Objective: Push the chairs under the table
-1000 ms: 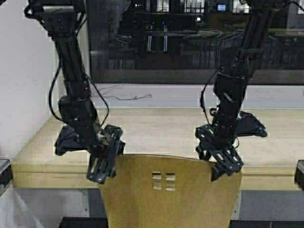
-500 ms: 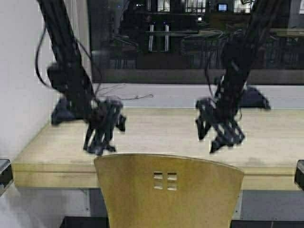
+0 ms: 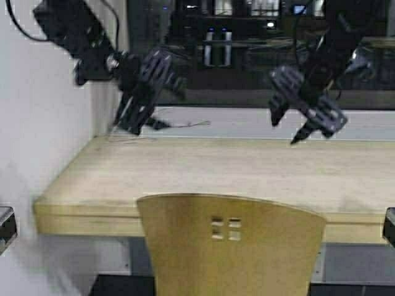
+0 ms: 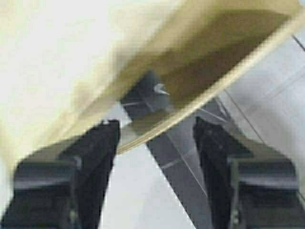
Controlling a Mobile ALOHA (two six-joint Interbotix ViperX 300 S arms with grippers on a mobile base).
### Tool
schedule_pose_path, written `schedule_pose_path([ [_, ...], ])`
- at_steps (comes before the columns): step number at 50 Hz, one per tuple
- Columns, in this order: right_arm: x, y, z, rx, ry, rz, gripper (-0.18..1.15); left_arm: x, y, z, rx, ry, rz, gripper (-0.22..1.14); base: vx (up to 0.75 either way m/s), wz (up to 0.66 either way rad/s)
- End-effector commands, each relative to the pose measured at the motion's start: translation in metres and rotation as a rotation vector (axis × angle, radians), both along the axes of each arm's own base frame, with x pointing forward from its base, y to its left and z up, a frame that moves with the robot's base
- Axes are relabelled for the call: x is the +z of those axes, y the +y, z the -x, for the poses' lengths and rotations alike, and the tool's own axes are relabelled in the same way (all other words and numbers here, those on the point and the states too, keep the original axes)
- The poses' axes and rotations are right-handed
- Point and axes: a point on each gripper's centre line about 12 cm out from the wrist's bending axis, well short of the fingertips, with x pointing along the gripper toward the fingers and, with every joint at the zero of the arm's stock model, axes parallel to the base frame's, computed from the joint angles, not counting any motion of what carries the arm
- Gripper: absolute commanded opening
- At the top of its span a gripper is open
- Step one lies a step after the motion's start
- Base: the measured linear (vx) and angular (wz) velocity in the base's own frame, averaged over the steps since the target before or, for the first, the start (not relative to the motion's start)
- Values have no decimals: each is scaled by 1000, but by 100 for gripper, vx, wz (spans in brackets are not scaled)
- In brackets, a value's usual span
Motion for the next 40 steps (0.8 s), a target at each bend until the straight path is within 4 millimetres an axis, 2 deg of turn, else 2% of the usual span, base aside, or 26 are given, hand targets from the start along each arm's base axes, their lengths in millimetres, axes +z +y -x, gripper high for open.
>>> schedule_pose_path([
  [1, 40, -6, -2, 38, -130, 36, 84, 33, -4, 6, -46, -104, -16, 90, -13, 19],
  [11, 86, -19, 0, 149, -283, 186, 84, 49, -3, 27, -117, -177, -85, 90, -14, 21],
  [20, 121, -24, 2, 255, -384, 328, 83, 48, -4, 42, -197, -228, -192, 90, -17, 33],
  [26, 124, -21, 0, 324, -384, 385, 83, 50, -2, 46, -247, -257, -289, 90, -16, 34],
  [34, 116, -21, 5, 371, -363, 425, 83, 56, 6, 55, -342, -315, -460, 90, -19, 28],
  [40, 111, -19, 6, 473, -371, 530, 83, 61, 23, 50, -407, -372, -648, 90, -22, 18],
])
